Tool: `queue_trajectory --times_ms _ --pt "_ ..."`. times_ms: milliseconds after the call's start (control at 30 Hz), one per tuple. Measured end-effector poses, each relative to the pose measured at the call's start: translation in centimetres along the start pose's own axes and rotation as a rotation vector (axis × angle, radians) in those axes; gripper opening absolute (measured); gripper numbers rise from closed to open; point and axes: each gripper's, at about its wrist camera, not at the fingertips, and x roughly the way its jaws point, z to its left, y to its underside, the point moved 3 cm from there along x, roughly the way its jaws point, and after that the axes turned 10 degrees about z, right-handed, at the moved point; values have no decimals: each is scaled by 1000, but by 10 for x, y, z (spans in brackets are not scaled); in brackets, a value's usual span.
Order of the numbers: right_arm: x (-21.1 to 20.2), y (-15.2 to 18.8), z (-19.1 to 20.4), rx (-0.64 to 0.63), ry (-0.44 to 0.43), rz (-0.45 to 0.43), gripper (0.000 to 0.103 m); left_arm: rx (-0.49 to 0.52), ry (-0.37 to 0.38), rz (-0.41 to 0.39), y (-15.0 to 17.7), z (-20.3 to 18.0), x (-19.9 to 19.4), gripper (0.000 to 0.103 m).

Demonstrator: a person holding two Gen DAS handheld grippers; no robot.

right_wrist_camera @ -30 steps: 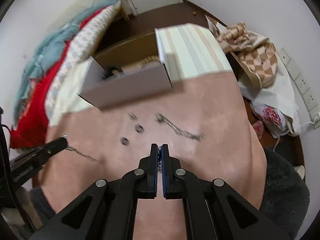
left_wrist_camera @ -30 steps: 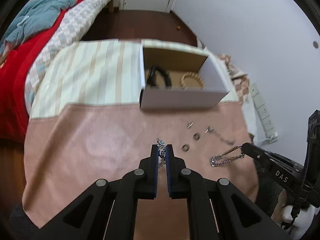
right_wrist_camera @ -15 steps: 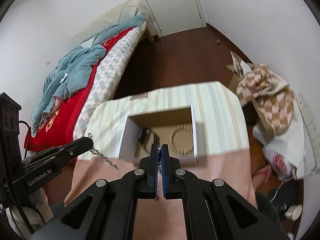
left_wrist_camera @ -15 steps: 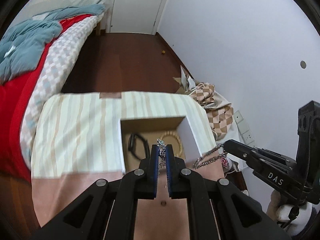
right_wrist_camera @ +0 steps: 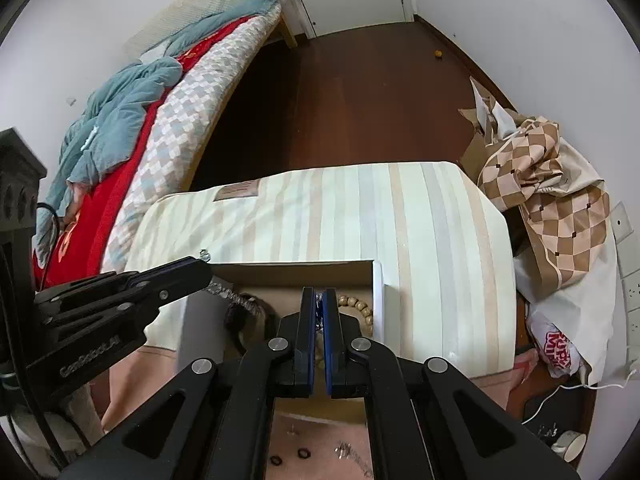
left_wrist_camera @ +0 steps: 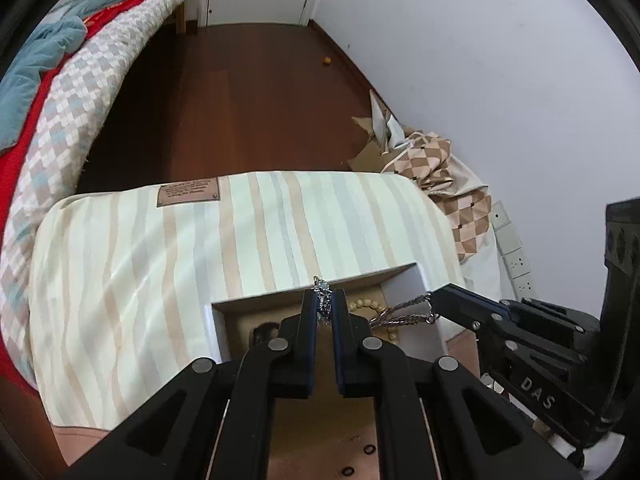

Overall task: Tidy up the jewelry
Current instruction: 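Carry both chains into the white box and open both tools, then raise both open tools out of the white box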

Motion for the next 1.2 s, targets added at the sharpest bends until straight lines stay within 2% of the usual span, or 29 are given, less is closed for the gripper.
queue_trajectory --times_ms 167,233,300,333,367,400,433,467,533,600,667,733,767,900,1067,1200 --pt "15 -1 2 -20 -26 47 4 -44 15 52 -5 5 9 6" --pt "23 1 7 -33 -64 105 4 -60 8 65 -3 8 9 14" --pt "26 6 7 -27 -91 151 4 -64 -26 55 0 10 6 34" --pt "26 8 7 -29 -93 157 5 -68 -56 38 3 12 2 60" --pt "25 11 7 -25 -85 160 13 -72 -68 27 3 13 -1 75" --pt "23 14 7 -21 -81 160 19 -76 -89 0 7 16 -9 76" --pt "20 17 5 -15 -79 155 33 -78 -106 -8 9 17 -12 76" --pt "17 19 4 -12 -74 148 43 -80 -134 -12 12 19 -17 76" --pt "8 24 1 -10 -46 126 47 -88 -172 -27 20 24 -24 77" --pt "0 33 0 -14 8 99 53 -98 -206 -49 31 28 -32 85" --pt "-6 39 1 -21 43 77 73 -107 -248 -61 40 31 -35 100" --pt "-8 49 3 -30 101 55 90 -112 -303 -70 56 33 -37 101" --pt "-9 52 4 -34 122 46 95 -114 -316 -71 60 33 -37 101" --pt "-7 66 7 -51 224 20 102 -120 -384 -94 86 33 -39 102" --pt "-9 78 9 -47 251 4 103 -138 -402 -93 102 31 -42 102" --pt "-22 83 13 -41 263 -26 103 -136 -414 -121 109 23 -54 102"
